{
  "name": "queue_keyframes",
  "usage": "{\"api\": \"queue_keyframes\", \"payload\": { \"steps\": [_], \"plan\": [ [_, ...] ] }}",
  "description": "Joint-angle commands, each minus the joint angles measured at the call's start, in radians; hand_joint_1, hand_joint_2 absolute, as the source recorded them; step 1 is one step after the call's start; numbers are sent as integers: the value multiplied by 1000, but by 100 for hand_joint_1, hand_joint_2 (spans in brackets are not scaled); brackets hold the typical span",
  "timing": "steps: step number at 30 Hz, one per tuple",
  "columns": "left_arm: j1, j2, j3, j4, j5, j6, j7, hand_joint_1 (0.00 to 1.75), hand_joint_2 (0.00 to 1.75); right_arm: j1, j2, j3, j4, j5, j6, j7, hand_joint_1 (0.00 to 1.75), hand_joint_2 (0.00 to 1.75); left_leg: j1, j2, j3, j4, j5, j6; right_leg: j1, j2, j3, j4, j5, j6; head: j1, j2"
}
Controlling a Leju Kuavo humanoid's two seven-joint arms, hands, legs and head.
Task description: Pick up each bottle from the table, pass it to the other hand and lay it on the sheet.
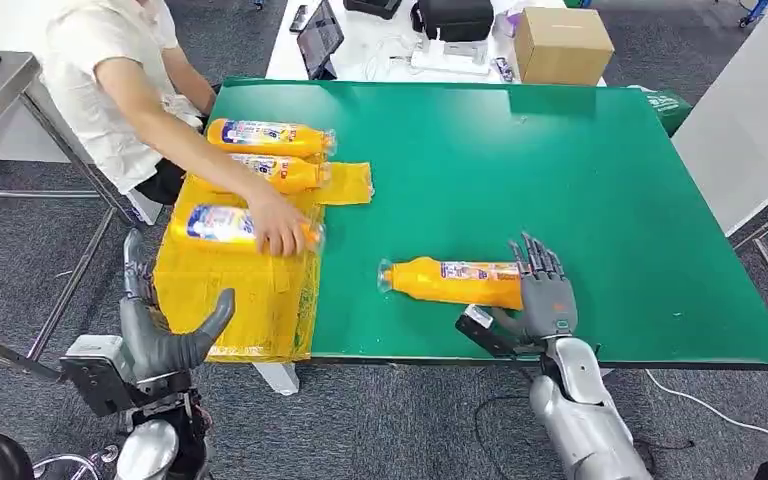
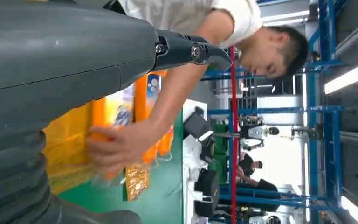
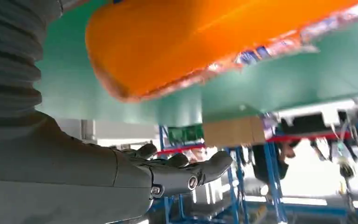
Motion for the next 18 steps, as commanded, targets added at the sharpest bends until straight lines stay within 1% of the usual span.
{"api": "queue_keyframes", "payload": {
  "steps": [1,2,4,5,6,7,9,10,11,12,13,14,16,17,18],
  "plan": [
    [-42,9,-22,80,12,-14,18,0,175,-103,-7,40,234,-53,11,-15,0,175,0,1,4,-1,-1,1,0,0,4,-1,-1,-2,0,0],
    [-45,13,-26,84,18,-23,27,0,175,-106,-4,41,243,-60,15,-22,0,175,0,1,3,-1,0,1,0,0,3,-1,0,-2,0,0],
    [-52,16,-34,92,23,-36,38,0,175,-102,11,43,256,-68,31,-23,0,175,0,1,7,-2,-2,2,1,-1,7,-2,-1,-3,0,0],
    [-53,17,-40,96,32,-50,53,0,175,-99,16,50,267,-71,45,-23,0,175,0,1,3,-1,-1,1,1,0,3,-1,0,-2,0,0],
    [-53,17,-40,96,32,-50,53,0,175,-99,16,50,267,-71,45,-23,0,175,0,1,5,-2,-1,1,1,0,5,-2,-1,-3,0,0],
    [-53,15,-45,100,35,-55,58,0,175,-96,20,55,277,-70,50,-21,0,175,0,1,4,-1,-1,1,0,0,4,-1,0,-2,0,0],
    [-53,15,-45,100,35,-55,58,0,175,-96,20,55,277,-70,50,-21,0,175,0,1,3,-1,0,1,0,0,3,-1,0,-2,0,0],
    [-53,14,-46,100,35,-55,58,0,175,-96,18,55,278,-71,50,-20,0,175,0,2,6,-1,-1,1,1,0,5,-2,-1,-3,0,0],
    [-53,14,-46,100,35,-55,58,0,175,-96,18,55,278,-71,50,-20,0,175,0,1,4,-1,-1,1,1,0,4,-1,0,-2,0,0],
    [-52,14,-46,100,35,-55,59,0,175,-100,17,59,284,-71,66,-21,0,175,0,0,4,-1,0,1,1,0,3,-1,0,-2,0,0],
    [-52,14,-46,100,35,-55,59,0,175,-100,17,59,284,-71,66,-21,3,175,0,1,6,-1,-1,1,1,-1,6,-2,-1,-3,0,0],
    [-52,14,-48,100,36,-57,60,0,175,-103,13,64,287,-73,84,-21,157,175,0,1,5,-1,0,1,1,0,4,-1,0,-2,0,0],
    [-53,13,-48,101,36,-56,61,0,175,-106,9,69,289,-76,103,-18,157,175,0,1,5,-1,-1,1,1,0,4,-1,0,-2,-1,0],
    [-53,13,-48,101,37,-57,62,0,175,-107,9,70,289,-78,109,-20,175,175,0,1,5,-1,-1,1,0,0,4,-1,0,-2,0,0],
    [-55,13,-50,104,39,-60,64,0,175,-105,9,67,284,-95,121,-36,175,175,0,1,6,-1,-1,2,1,-1,6,-1,-1,-3,0,0]
  ]
}}
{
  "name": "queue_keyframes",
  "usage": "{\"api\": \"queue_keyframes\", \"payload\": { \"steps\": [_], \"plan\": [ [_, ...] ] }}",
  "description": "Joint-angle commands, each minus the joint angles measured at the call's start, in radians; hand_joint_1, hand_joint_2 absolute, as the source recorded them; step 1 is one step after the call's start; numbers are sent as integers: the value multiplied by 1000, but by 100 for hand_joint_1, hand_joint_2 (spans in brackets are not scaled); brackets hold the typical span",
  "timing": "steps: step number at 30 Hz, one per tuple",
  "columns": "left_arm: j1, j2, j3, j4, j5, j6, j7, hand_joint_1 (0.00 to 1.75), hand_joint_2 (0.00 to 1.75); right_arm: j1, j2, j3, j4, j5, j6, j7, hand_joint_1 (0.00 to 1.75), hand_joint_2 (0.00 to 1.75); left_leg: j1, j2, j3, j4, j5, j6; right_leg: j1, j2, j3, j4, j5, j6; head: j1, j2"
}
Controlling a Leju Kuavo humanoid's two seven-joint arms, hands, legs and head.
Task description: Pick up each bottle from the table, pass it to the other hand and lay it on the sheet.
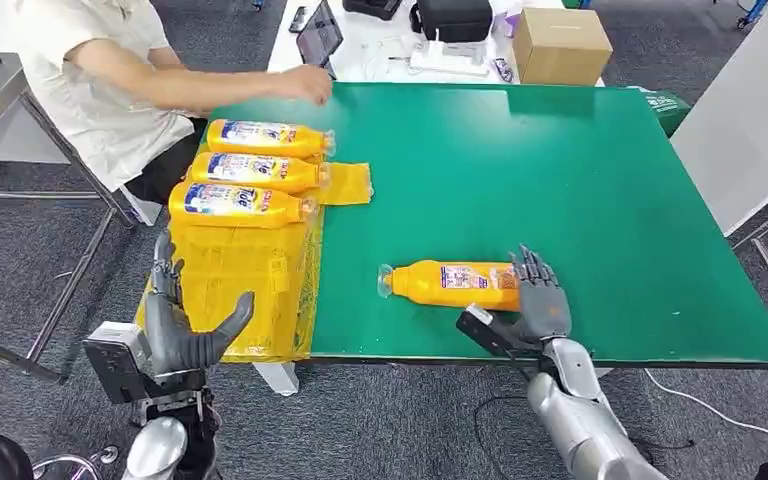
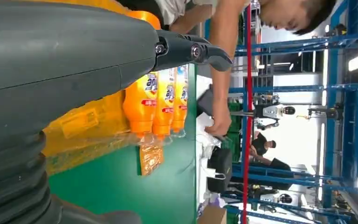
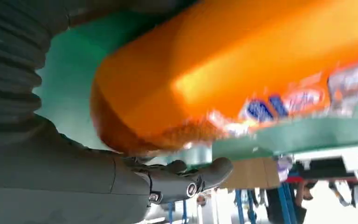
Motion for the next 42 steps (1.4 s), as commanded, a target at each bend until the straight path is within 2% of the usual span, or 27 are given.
{"api": "queue_keyframes", "payload": {
  "steps": [1,3,9,14,15,18,24,25,26,28,31,32,36,41,42],
  "plan": [
    [-38,12,-20,69,8,-5,11,0,175,-37,0,46,101,-26,57,-15,175,175,0,0,4,-1,-1,2,1,-2,4,-1,-1,-2,0,0],
    [-44,18,-36,80,7,-17,6,0,175,-12,23,-17,66,-179,129,-148,175,175,0,0,4,-1,-1,2,1,-2,5,-2,-1,-3,0,0],
    [-44,15,-44,86,9,-20,4,0,175,3,20,-21,55,-209,140,-171,175,175,0,0,7,-2,-1,1,1,-2,7,-2,-1,-3,0,0],
    [-59,20,-59,127,77,-57,27,0,175,26,42,-66,16,-372,221,-278,175,175,0,0,6,-1,0,1,1,-2,6,-2,0,-2,0,0],
    [-59,36,-72,137,141,-123,73,0,175,38,52,-90,-11,-431,247,-329,175,175,0,0,6,-1,0,1,1,-1,5,-2,0,-2,0,0],
    [-56,62,-101,174,188,-197,93,0,175,60,70,-98,-76,-504,257,-374,175,175,0,0,9,-3,-1,1,1,-2,8,-3,-1,-3,0,0],
    [-55,60,-105,177,188,-199,91,0,175,67,73,-91,-104,-518,269,-367,175,175,0,1,7,-2,-1,1,1,-1,6,-1,-1,-3,0,0],
    [-54,60,-108,177,187,-199,91,0,175,96,77,-73,-194,-588,297,-374,175,175,0,1,6,-1,-1,1,0,-1,5,-1,-1,-2,-1,0],
    [-54,59,-110,179,188,-200,90,0,175,103,82,-69,-212,-599,301,-374,175,175,0,1,7,-1,-1,1,1,-1,7,-1,-1,-3,0,0],
    [-54,49,-99,213,267,-244,121,0,175,165,101,-12,-425,-763,378,-374,175,175,0,0,4,-1,0,1,0,-1,3,0,-1,-2,0,0],
    [-54,47,-105,236,275,-248,110,0,175,174,122,2,-435,-754,366,-374,175,175,-1,2,3,-1,-1,1,0,1,3,0,-1,-2,0,0],
    [-54,47,-105,236,275,-248,110,0,175,174,122,2,-435,-754,366,-374,175,175,0,3,7,-1,-2,2,1,1,7,-1,-2,-4,0,0],
    [-43,39,-145,254,318,-291,114,0,175,230,160,73,-588,-865,426,-374,175,175,0,2,4,-1,-1,1,0,0,2,0,-1,-3,0,0],
    [-45,40,-153,250,319,-291,112,0,175,232,169,82,-586,-860,414,-374,175,175,0,2,5,-1,-2,2,1,0,5,-1,-2,-3,0,0],
    [-47,43,-159,248,319,-294,110,0,175,235,167,96,-601,-890,457,-374,175,175,0,1,4,-1,-2,1,1,-1,3,-1,-2,-3,0,0]
  ]
}}
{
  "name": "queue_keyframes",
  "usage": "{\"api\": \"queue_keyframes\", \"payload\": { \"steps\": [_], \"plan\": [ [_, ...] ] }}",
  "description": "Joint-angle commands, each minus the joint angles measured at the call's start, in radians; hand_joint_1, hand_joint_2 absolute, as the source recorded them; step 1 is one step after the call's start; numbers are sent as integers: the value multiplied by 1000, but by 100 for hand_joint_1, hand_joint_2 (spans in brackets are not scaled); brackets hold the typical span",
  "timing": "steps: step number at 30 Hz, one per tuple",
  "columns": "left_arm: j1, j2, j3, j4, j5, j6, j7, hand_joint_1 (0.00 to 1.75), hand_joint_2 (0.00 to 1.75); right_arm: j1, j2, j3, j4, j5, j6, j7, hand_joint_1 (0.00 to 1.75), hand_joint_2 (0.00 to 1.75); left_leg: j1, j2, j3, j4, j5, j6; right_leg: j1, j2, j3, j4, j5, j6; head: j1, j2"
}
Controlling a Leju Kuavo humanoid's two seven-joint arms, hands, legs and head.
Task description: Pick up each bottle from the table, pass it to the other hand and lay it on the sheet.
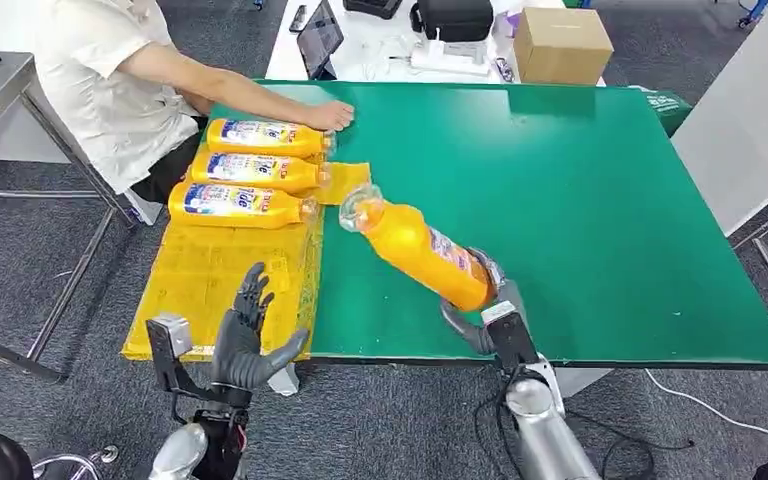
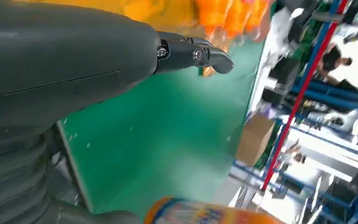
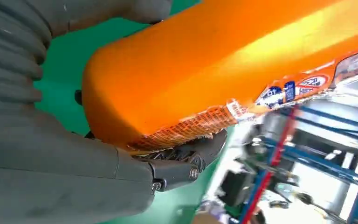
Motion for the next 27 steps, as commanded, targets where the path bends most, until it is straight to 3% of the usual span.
{"api": "queue_keyframes", "payload": {
  "steps": [1,6,18,27],
  "plan": [
    [-31,18,-57,70,3,-13,-7,0,175,21,28,103,-105,-51,74,1,175,175,0,1,3,-1,-1,1,0,-1,3,-1,-1,-2,0,0],
    [-56,-2,-76,62,23,-15,-13,0,175,-1,86,216,-23,-31,102,1,175,175,0,3,3,0,-1,1,1,1,3,-1,0,-2,0,0],
    [-76,-16,-133,-15,120,-44,-15,0,175,-88,131,391,198,15,127,1,175,175,1,1,3,-1,-1,1,1,0,4,-1,-1,-2,0,0],
    [-67,-16,-150,-57,175,-58,-32,0,175,-106,147,366,266,-34,128,1,175,175,1,1,3,-1,-1,1,1,-1,4,-1,-1,-2,0,0]
  ]
}}
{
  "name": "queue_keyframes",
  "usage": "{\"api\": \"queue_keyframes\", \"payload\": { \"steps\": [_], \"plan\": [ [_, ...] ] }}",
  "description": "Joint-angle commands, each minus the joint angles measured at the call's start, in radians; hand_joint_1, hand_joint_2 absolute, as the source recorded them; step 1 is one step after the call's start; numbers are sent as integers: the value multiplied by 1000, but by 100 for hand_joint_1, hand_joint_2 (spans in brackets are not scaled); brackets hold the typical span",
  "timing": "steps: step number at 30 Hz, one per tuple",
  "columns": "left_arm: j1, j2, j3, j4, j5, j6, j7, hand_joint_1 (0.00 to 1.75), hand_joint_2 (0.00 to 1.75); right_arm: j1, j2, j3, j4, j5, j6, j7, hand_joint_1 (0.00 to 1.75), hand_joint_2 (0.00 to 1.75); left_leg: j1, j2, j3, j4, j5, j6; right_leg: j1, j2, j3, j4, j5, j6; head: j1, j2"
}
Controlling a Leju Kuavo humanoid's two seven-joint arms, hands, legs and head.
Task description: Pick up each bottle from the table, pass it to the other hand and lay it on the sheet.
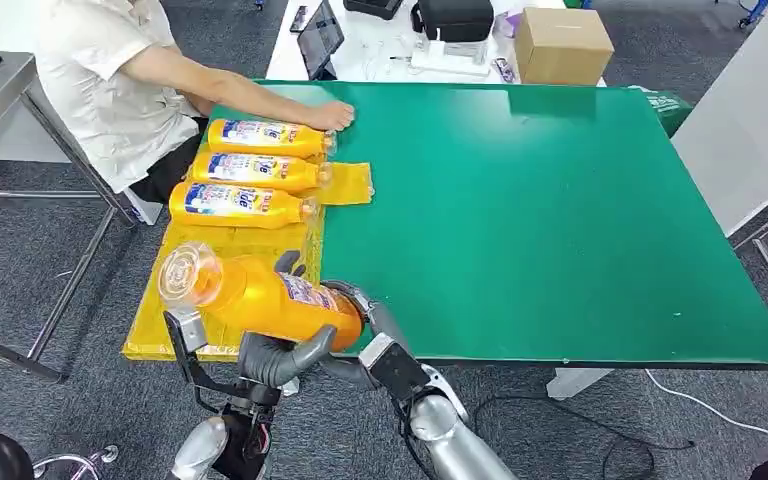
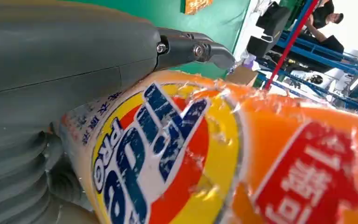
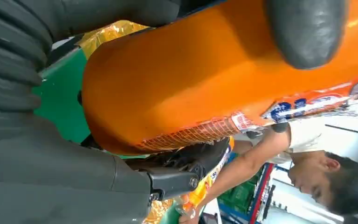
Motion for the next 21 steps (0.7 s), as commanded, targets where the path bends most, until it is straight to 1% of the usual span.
{"api": "queue_keyframes", "payload": {
  "steps": [1,2,7,8,9,10,12,13,16,17,18,20,21],
  "plan": [
    [-20,17,-51,-46,24,-17,-16,0,175,-58,-3,17,149,-51,2,-2,175,175,0,0,3,0,-1,1,1,-1,3,-1,-1,-2,0,0],
    [-18,18,-52,-49,24,-17,-15,0,175,-58,-4,15,148,-55,4,-2,175,175,0,0,5,-1,-2,2,1,-2,6,-1,-2,-3,0,0],
    [-17,18,-53,-52,25,-17,-15,0,175,-58,-6,14,147,-57,6,-2,175,175,0,0,2,-1,0,1,0,-1,2,-1,-1,-1,0,0],
    [-17,18,-53,-52,25,-17,-15,0,175,-58,-6,14,147,-57,6,-2,175,175,0,0,8,-1,-3,3,1,-2,9,-2,-2,-4,0,0],
    [-19,20,-53,-48,24,-17,-17,0,175,-58,-5,11,148,-59,5,-2,175,175,0,0,4,-1,-1,2,1,-1,4,-1,-1,-2,0,0],
    [-19,20,-53,-47,24,-17,-17,0,175,-58,-4,7,147,-60,1,-2,175,175,0,1,6,-1,-2,2,1,-1,6,-1,-2,-3,0,0],
    [-16,21,-53,-41,24,-17,-17,0,175,-58,-7,-4,145,-64,-7,-2,175,175,0,-1,3,-1,-1,1,1,-2,4,-1,-1,-2,0,0],
    [-17,21,-53,-38,24,-17,-17,0,175,-59,-8,-4,147,-61,-9,-2,175,175,0,-1,6,-1,-1,2,1,-2,6,-1,-2,-3,0,0],
    [-35,18,-50,-14,27,-18,-20,0,175,-64,-9,10,158,-37,-13,-2,175,175,0,0,2,-1,-1,1,0,-1,3,-1,-1,-2,0,0],
    [-43,14,-46,1,30,-15,-18,10,175,-65,-6,18,161,-28,-17,-2,175,175,0,0,5,-1,-1,2,1,-2,6,-2,-1,-3,0,0],
    [-49,12,-45,9,30,-14,-18,175,175,-64,-4,22,161,-25,-19,-2,175,175,0,0,4,-1,-1,2,1,-2,4,-1,-1,-2,0,0],
    [-68,2,-39,41,45,-25,-17,175,175,-65,2,50,168,-16,-7,-2,175,175,0,-1,2,-1,0,1,0,-2,2,-1,-1,-2,0,0],
    [-71,1,-38,46,58,-39,-17,175,175,-66,4,56,172,-18,-3,-2,175,175,0,-1,3,-1,-1,1,1,-2,4,-1,-1,-2,0,0]
  ]
}}
